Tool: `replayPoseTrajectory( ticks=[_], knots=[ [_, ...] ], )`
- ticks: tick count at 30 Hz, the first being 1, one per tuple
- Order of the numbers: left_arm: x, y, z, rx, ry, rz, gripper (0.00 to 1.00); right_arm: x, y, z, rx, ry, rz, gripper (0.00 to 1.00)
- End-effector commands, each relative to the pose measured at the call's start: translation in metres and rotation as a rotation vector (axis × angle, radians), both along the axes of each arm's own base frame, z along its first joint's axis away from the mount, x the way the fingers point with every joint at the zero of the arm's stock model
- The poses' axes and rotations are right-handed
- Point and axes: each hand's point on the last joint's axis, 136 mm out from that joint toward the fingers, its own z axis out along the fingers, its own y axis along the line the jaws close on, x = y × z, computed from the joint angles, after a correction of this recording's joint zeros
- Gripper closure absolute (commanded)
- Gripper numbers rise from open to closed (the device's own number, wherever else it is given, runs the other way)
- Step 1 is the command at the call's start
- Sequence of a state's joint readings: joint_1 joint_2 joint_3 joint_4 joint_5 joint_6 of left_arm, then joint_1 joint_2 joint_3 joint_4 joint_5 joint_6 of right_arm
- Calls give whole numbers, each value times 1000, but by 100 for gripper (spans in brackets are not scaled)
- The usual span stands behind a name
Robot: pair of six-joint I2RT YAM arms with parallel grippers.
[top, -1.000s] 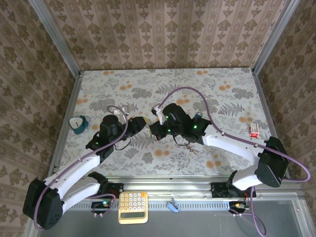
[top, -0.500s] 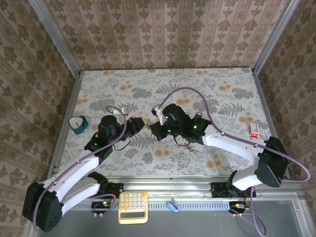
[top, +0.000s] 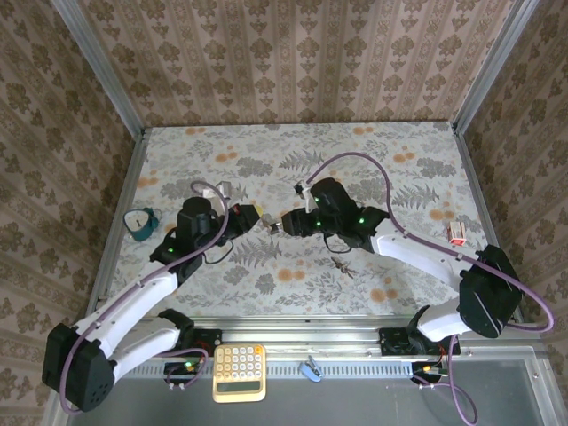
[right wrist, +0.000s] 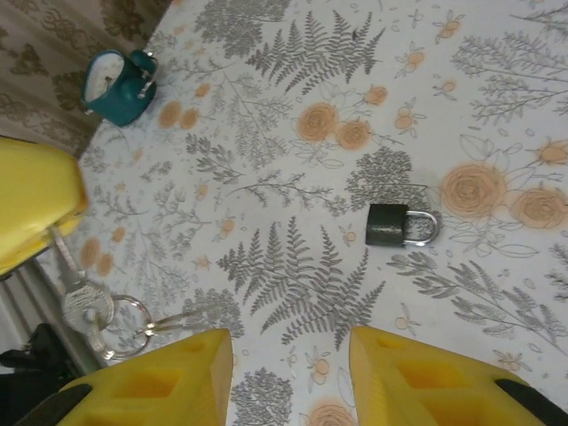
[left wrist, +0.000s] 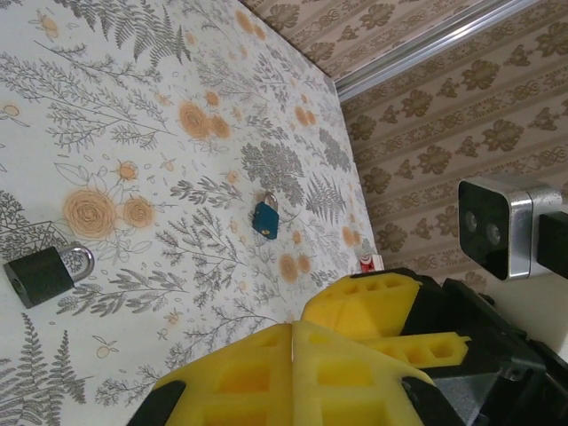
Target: Unlock with the key
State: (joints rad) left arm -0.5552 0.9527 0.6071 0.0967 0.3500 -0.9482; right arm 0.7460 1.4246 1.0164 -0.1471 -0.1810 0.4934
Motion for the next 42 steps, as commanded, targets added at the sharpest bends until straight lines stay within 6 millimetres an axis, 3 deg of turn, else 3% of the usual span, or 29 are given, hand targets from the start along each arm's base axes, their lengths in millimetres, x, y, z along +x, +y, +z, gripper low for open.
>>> replayPoseTrajectory(
  ticks=[1, 9, 16, 23, 32, 37, 41, 42],
  knots=[
    [5, -3, 11, 11, -48, -15, 100, -6, 9, 38, 200, -9, 41, 59],
    [4, -12, 31, -67, -90, -54, 100, -1, 13, 67, 506, 63, 106, 50],
    [-1, -21, 52, -140, -144, -95, 100, -2, 27, 69, 569, 102, 170, 52],
    [-4, -23, 60, -201, -170, -103, 100, -7, 34, 73, 583, 115, 215, 54],
    [-4, -23, 59, -207, -168, -96, 100, -14, 38, 76, 596, 116, 248, 77],
    [-4, -22, 59, -210, -165, -89, 100, -12, 37, 74, 590, 113, 239, 100],
    [-2, -18, 52, -193, -146, -66, 100, -10, 33, 68, 534, 89, 213, 100],
    [-1, -17, 50, -185, -137, -58, 88, -8, 30, 66, 506, 75, 196, 100]
  ],
)
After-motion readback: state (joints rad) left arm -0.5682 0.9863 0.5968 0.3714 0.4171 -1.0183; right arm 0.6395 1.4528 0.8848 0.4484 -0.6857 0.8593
